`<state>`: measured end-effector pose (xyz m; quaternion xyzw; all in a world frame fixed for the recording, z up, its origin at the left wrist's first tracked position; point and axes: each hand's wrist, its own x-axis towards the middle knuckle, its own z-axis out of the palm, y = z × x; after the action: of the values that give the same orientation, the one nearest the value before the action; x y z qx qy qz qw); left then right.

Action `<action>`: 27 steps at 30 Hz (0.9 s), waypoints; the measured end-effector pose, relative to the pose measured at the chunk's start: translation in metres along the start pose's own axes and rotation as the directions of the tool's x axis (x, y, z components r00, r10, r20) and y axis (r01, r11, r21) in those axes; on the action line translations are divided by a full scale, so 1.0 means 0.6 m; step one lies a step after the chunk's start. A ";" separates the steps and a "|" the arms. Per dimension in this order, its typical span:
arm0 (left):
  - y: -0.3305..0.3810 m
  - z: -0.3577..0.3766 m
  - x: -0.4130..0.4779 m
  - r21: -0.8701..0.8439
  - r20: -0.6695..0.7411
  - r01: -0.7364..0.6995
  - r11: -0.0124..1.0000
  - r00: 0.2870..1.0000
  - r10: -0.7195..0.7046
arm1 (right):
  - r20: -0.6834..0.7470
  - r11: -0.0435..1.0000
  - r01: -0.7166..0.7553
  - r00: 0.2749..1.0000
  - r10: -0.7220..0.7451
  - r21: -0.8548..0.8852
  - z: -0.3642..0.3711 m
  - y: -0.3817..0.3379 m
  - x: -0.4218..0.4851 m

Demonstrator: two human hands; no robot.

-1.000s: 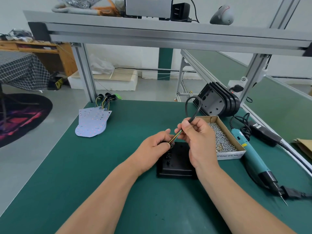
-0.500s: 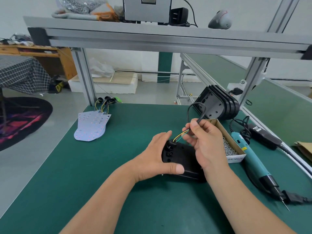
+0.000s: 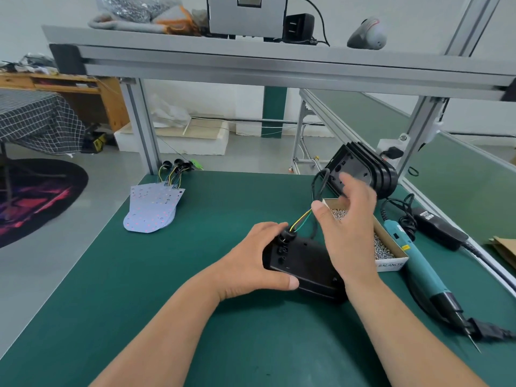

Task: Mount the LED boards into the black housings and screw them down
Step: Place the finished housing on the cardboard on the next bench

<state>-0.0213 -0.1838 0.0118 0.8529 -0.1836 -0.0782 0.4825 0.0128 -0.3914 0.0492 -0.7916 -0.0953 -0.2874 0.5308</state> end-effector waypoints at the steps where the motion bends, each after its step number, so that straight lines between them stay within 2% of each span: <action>1: 0.002 -0.001 0.000 -0.005 0.005 -0.003 1.000 1.000 0.003 | 0.064 0.976 0.200 0.979 -0.196 -0.081 -0.002 -0.004 0.001; 2: 0.003 -0.001 0.001 -0.002 0.008 -0.004 1.000 1.000 0.004 | 0.171 0.922 0.368 0.923 -0.345 -0.123 -0.002 -0.005 0.002; 3: 0.004 -0.001 0.001 0.002 0.007 0.002 1.000 1.000 -0.002 | 0.299 0.859 0.490 0.850 -0.433 -0.147 0.000 -0.006 0.002; 5: 0.001 -0.002 0.001 -0.022 -0.020 0.034 0.999 0.999 -0.035 | 0.509 0.779 0.599 0.736 -0.446 -0.184 0.005 -0.001 -0.002; 6: -0.001 -0.003 0.001 -0.053 -0.040 0.047 0.998 0.998 -0.049 | 0.570 0.773 0.601 0.715 -0.405 -0.204 0.005 0.004 -0.005; 9: -0.008 -0.007 0.001 -0.189 -0.076 0.070 0.980 0.993 -0.085 | 0.616 0.878 0.446 0.745 -0.256 -0.173 -0.010 0.010 -0.002; 11: -0.008 -0.008 0.000 -0.249 -0.076 0.088 0.964 0.991 -0.110 | 0.598 0.921 0.367 0.770 -0.223 -0.129 -0.016 0.010 0.001; 18: 0.000 -0.012 -0.002 -0.267 -0.105 0.092 0.959 0.987 -0.124 | 0.586 0.948 0.239 0.807 -0.075 -0.209 -0.011 0.000 0.006; 22: 0.006 -0.011 -0.005 -0.252 -0.114 0.070 0.965 0.988 -0.102 | 0.554 0.983 0.093 0.832 0.010 -0.157 -0.012 -0.005 0.007; 27: 0.009 -0.008 -0.002 -0.274 -0.130 0.038 0.961 0.989 -0.077 | 0.546 0.990 0.051 0.838 0.028 -0.129 -0.009 -0.007 0.009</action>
<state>-0.0224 -0.1818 0.0188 0.7872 -0.1122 -0.0569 0.6038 0.0137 -0.3955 0.0571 -0.8747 -0.2273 -0.0591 0.4239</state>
